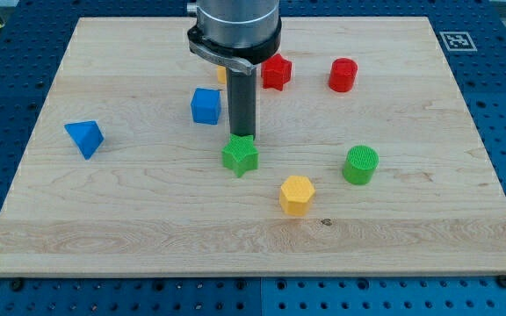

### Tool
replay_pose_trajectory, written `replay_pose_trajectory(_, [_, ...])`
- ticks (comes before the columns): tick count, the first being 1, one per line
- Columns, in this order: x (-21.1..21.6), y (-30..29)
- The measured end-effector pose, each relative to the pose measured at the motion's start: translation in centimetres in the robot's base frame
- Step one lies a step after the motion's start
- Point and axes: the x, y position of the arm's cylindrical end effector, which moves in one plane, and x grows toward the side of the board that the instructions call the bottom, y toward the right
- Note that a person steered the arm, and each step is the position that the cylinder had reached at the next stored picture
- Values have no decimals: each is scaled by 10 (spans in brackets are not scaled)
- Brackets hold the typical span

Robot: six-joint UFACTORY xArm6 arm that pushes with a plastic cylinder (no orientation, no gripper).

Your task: Move the green circle slightly to the top right of the yellow hexagon

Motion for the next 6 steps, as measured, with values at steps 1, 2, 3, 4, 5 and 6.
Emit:
replay_pose_trajectory(1, [0, 1])
replay_pose_trajectory(2, [0, 34])
replay_pose_trajectory(3, [0, 65])
replay_pose_trajectory(4, [0, 75])
replay_pose_trajectory(5, [0, 76])
replay_pose_trajectory(6, [-8, 95])
